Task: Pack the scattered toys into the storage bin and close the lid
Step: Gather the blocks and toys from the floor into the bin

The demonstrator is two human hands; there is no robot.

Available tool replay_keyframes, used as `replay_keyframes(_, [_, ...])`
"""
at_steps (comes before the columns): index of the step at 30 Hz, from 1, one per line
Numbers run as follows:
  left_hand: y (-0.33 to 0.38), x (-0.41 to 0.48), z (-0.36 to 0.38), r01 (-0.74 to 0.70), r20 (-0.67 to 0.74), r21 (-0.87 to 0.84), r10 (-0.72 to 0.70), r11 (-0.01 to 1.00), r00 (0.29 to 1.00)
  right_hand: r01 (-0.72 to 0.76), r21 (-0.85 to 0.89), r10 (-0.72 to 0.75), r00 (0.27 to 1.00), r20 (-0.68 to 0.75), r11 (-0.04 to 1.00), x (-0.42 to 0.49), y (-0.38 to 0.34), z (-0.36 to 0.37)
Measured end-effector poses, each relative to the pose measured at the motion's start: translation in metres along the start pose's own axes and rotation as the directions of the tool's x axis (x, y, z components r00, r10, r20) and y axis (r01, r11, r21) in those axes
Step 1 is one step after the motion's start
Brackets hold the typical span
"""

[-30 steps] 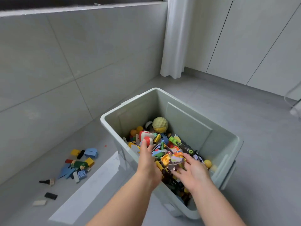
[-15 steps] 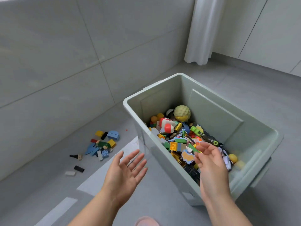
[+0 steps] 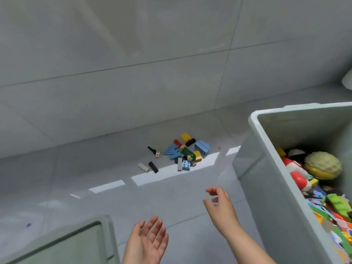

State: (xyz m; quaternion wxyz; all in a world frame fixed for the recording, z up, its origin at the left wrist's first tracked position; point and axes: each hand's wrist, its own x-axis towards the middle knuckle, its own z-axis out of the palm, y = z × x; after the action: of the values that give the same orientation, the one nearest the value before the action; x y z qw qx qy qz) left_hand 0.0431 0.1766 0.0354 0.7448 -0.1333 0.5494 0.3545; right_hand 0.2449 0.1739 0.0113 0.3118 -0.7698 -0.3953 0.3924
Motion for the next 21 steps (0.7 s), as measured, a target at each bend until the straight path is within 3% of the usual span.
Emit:
replay_keyframes(3, [0.008, 0.026, -0.011, 0.003, -0.042, -0.084, -0.007, 0.996, 0.999, 0.013, -0.184, -0.006, 0.999, 0.035, 0.983, 0.076, -0.014, 0.025])
replay_keyframes(7, [0.009, 0.060, -0.008, -0.050, -0.015, -0.131, 0.049, 0.990, 0.999, 0.123, -0.391, -0.121, 0.992, 0.030, 0.912, 0.157, -0.039, 0.053])
replay_keyframes(13, [-0.005, 0.095, 0.025, -0.064, 0.024, -0.102, 0.067, 0.993, 0.997, 0.181, -0.537, -0.179, 0.982, 0.056, 0.824, 0.212, -0.020, 0.077])
replay_keyframes(17, [-0.008, 0.110, 0.041, -0.064, 0.041, -0.055, 0.066, 0.996, 0.997, 0.110, -0.415, -0.117, 0.993, 0.008, 0.903, 0.216, -0.005, 0.077])
replay_keyframes(21, [-0.005, 0.119, 0.054, -0.127, 0.090, -0.040, 0.130, 0.991, 0.987, 0.157, -0.022, -0.158, 0.981, -0.111, 0.987, 0.177, -0.015, 0.068])
